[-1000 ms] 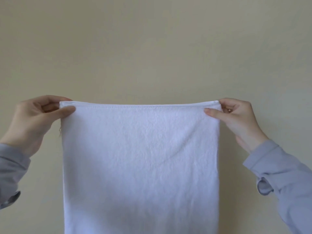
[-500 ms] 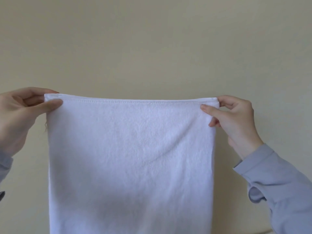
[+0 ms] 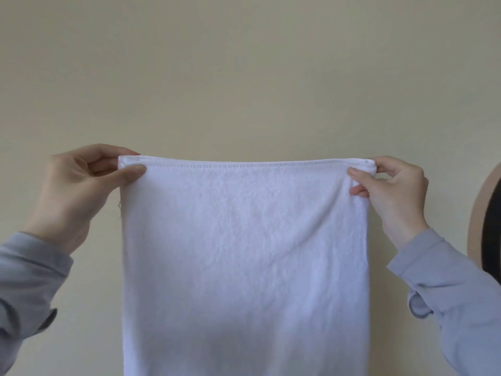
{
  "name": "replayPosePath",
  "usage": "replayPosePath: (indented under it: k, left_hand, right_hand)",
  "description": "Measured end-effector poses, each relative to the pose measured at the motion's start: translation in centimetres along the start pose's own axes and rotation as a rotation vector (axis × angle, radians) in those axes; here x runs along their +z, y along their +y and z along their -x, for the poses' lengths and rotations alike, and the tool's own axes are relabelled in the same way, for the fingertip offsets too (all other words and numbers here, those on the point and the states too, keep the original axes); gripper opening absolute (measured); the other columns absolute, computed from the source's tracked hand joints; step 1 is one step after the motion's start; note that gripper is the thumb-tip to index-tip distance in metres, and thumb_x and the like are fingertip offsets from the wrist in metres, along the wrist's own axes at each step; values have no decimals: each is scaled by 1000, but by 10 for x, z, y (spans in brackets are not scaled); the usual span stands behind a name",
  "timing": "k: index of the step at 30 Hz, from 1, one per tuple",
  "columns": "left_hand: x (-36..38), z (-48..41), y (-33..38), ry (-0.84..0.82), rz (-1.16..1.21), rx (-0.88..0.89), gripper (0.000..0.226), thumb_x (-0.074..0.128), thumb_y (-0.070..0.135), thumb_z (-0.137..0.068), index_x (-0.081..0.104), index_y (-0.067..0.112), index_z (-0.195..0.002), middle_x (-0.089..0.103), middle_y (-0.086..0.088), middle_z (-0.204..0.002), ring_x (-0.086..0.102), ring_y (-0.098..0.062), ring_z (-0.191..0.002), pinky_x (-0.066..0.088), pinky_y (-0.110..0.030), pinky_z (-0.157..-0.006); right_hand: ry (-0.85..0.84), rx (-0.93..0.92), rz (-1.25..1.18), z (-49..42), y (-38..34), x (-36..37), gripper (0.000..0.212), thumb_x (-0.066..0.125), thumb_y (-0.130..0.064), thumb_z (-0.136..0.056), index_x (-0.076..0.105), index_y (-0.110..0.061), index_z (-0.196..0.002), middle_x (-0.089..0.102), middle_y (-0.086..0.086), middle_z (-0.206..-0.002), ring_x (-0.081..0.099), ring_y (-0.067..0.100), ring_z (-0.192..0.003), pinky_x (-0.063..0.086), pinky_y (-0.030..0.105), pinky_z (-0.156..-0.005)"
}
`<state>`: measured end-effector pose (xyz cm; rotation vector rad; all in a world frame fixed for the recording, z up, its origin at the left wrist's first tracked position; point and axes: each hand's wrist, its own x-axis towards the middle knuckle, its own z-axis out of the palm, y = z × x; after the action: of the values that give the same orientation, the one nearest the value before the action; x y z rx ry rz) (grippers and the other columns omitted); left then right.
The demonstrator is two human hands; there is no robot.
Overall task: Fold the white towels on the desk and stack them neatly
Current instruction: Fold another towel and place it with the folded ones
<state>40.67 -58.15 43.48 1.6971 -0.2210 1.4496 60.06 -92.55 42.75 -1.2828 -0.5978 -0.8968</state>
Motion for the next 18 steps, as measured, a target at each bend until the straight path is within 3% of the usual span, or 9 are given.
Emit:
replayPosePath:
  k: [3,5,8,10,13,16,18]
  left_hand:
    - [34,12,13,10,57,1,14,75,12,-73,72,20,-83,74,2,-88,69,-13,-83,53,-16,-75]
    - [46,22,22,17,71,-10,13,75,11,-73,71,21,-80,74,3,-86,69,-13,-82,53,-16,-74]
    - [48,52,30,25,52,-72,11,77,12,-70,70,19,-75,73,0,-78,67,-18,-74,54,-20,-71]
    - [43,87,30,27,41,-147,13,78,17,-64,69,17,-74,71,-3,-74,65,-19,-67,53,-21,-65]
    - [29,158,22,33,-2,-277,15,79,16,-61,69,14,-72,69,-6,-67,63,-14,-57,51,-17,-55]
    - [7,238,-1,68,-36,-468,14,77,2,-67,68,12,-70,67,-9,-64,63,-14,-54,50,-18,-50]
    - [-16,288,-23,104,-108,-605,18,76,-2,-66,68,14,-69,66,-8,-62,60,-11,-51,47,-15,-47]
  right_hand:
    - [61,-78,41,-34,-1,-19,16,76,-16,-70,66,-26,-61,60,-12,-56,64,7,-48,50,17,-58]
    - [75,-148,83,-57,-10,-20,7,73,-18,-70,67,-15,-69,59,-6,-59,62,0,-47,46,11,-60]
    - [28,-199,100,-76,-20,-3,12,68,-16,-71,66,-6,-77,58,-5,-59,59,-3,-46,49,14,-57]
    - [-61,-193,127,-75,-14,16,9,66,-17,-72,63,-10,-77,59,-3,-60,59,-2,-47,48,17,-58]
    - [-260,-138,202,-45,19,59,18,63,-19,-69,61,-4,-78,63,14,-68,63,8,-57,50,25,-69]
    - [-518,-74,316,31,73,109,13,64,-14,-70,60,-2,-74,64,21,-74,64,33,-75,48,37,-77]
    - [-673,4,329,102,111,141,7,64,-8,-71,62,-3,-75,65,22,-73,64,37,-77,49,42,-75]
